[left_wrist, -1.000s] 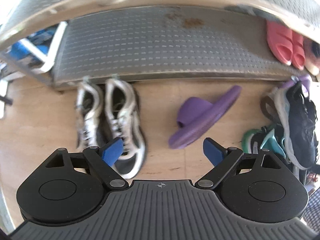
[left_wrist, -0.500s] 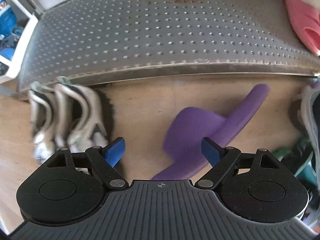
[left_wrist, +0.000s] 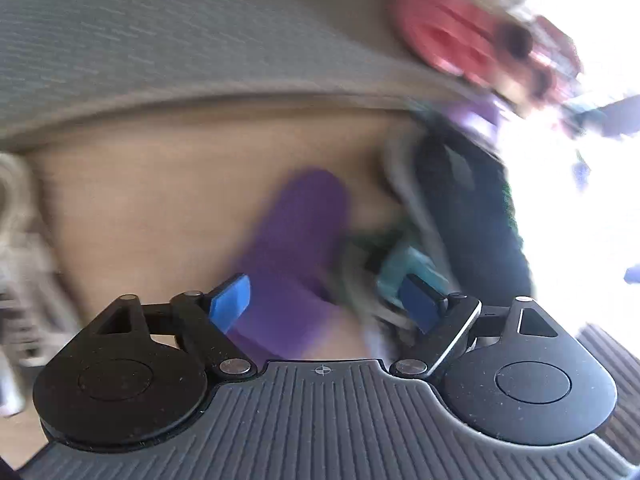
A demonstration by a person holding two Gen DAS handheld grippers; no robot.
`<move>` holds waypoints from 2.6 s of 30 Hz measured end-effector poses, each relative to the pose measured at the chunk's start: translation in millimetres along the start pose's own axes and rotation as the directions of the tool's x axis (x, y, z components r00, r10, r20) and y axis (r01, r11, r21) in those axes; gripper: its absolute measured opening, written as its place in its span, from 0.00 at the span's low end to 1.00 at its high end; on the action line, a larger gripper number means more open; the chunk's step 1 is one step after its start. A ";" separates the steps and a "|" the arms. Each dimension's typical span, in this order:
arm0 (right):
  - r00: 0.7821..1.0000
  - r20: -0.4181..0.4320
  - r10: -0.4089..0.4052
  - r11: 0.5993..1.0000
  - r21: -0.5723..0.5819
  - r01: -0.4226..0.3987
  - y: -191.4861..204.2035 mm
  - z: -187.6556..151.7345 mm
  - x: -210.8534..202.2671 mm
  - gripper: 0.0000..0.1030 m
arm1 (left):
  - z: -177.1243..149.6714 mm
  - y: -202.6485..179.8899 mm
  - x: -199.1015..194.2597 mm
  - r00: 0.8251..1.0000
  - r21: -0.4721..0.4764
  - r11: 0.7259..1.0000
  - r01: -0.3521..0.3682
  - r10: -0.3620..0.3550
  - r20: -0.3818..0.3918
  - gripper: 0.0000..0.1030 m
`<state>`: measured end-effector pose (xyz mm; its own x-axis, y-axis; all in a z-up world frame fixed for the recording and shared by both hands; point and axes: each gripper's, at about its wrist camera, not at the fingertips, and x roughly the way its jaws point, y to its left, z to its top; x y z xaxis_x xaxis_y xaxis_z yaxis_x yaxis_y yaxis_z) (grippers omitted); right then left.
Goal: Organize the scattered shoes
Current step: 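Grasp the purple slide with the left gripper and lift it, then lower the purple slide beside the white sneakers, open left gripper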
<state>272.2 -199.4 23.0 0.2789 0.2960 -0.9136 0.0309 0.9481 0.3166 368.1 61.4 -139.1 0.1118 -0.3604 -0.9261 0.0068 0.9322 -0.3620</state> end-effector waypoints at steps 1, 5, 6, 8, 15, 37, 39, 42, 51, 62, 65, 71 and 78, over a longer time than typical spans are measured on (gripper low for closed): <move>1.000 0.000 0.001 1.000 -0.001 -0.001 0.7 -0.2 0.6 0.93 | -0.6 3.6 4.0 1.000 -0.023 1.000 -0.015 0.014 -0.012 0.85; 1.000 -0.010 0.005 1.000 -0.010 -0.005 4.2 -1.3 4.4 0.93 | -9.9 -5.4 35.7 0.989 0.037 0.995 -0.093 0.097 -0.116 0.85; 1.000 -0.012 0.005 1.000 -0.010 -0.005 4.7 -1.0 5.1 0.93 | -12.9 -9.6 44.9 0.982 0.066 0.991 -0.112 0.121 -0.145 0.86; 1.000 -0.013 0.005 1.000 -0.007 -0.005 5.0 -0.2 6.1 0.93 | -21.2 -32.0 56.1 0.972 0.233 0.961 -0.147 0.184 -0.146 0.88; 1.000 -0.001 0.013 1.000 0.022 -0.013 1.0 4.2 5.2 0.93 | -45.8 -90.7 92.8 0.963 0.539 0.824 -0.176 0.259 -0.081 0.89; 0.998 -0.035 0.050 0.996 0.071 -0.048 7.0 4.4 13.7 0.93 | -36.1 -57.7 112.8 0.892 0.261 0.854 -0.450 0.441 0.098 0.87; 0.997 -0.038 0.062 0.996 0.072 -0.059 11.2 2.8 14.9 0.93 | -31.2 -24.9 97.8 0.875 0.129 0.866 -0.483 0.475 0.089 0.87; 0.996 -0.054 0.066 0.996 0.060 -0.063 17.0 -0.7 19.3 0.93 | -30.8 11.6 87.0 0.850 -0.011 0.851 -0.524 0.524 0.058 0.87; 0.997 -0.070 0.039 0.997 0.066 -0.034 15.0 1.2 27.1 0.93 | -10.3 45.9 80.1 0.832 -0.125 0.832 -0.540 0.551 0.071 0.89; 0.997 -0.047 0.056 0.996 0.072 -0.053 11.4 4.5 17.5 0.94 | -3.2 21.9 33.0 0.825 -0.023 0.831 -0.555 0.554 0.110 0.88; 0.997 -0.041 0.066 0.995 0.076 -0.063 10.1 3.3 13.9 0.94 | -5.2 15.1 -8.9 0.834 -0.036 0.845 -0.533 0.532 0.147 0.89; 0.996 -0.029 0.086 0.994 0.077 -0.084 10.3 -2.7 7.9 0.94 | -25.9 7.6 -49.1 0.837 -0.036 0.837 -0.546 0.547 0.022 0.91; 0.997 -0.039 0.061 0.996 0.069 -0.058 10.2 -8.3 13.4 0.94 | -46.1 16.6 17.8 0.929 -0.036 0.935 -0.352 0.345 -0.138 0.63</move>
<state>268.3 -184.7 11.9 0.2427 0.3576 -0.9018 0.0805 0.9190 0.3860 324.4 68.8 -166.5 -0.0312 -0.0182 -0.9993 -0.0685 0.9975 -0.0160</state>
